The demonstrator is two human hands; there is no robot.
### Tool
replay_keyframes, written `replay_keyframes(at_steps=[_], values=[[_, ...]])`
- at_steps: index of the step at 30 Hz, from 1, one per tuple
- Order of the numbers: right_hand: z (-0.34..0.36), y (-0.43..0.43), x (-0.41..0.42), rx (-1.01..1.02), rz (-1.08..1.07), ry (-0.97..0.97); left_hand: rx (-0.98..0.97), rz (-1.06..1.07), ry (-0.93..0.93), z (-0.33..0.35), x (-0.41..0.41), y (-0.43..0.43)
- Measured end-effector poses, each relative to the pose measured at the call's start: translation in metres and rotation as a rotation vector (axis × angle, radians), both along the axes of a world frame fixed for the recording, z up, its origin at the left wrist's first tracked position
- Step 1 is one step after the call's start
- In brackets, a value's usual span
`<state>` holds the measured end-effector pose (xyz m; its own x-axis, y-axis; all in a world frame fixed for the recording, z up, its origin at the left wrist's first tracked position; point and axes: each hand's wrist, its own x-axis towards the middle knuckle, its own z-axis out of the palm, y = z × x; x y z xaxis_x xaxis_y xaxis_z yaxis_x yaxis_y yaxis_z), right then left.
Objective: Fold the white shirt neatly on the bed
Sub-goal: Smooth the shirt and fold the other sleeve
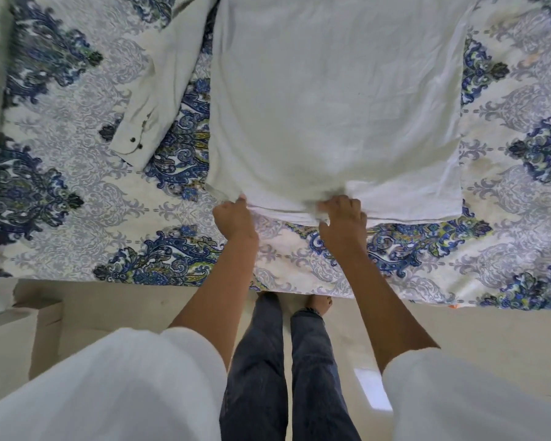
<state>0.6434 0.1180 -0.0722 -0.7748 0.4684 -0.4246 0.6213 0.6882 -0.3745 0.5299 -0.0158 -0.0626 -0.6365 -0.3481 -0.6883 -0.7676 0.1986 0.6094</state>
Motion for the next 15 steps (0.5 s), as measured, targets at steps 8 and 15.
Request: replay_keyframes(at_steps=[8,15], values=[[-0.004,0.003,-0.007,0.087,0.184,-0.1,0.228,0.185,-0.086,-0.002,-0.039,-0.034],[-0.006,-0.001,-0.009,0.077,0.161,-0.141,0.33,0.312,-0.207,-0.006,-0.074,-0.056]])
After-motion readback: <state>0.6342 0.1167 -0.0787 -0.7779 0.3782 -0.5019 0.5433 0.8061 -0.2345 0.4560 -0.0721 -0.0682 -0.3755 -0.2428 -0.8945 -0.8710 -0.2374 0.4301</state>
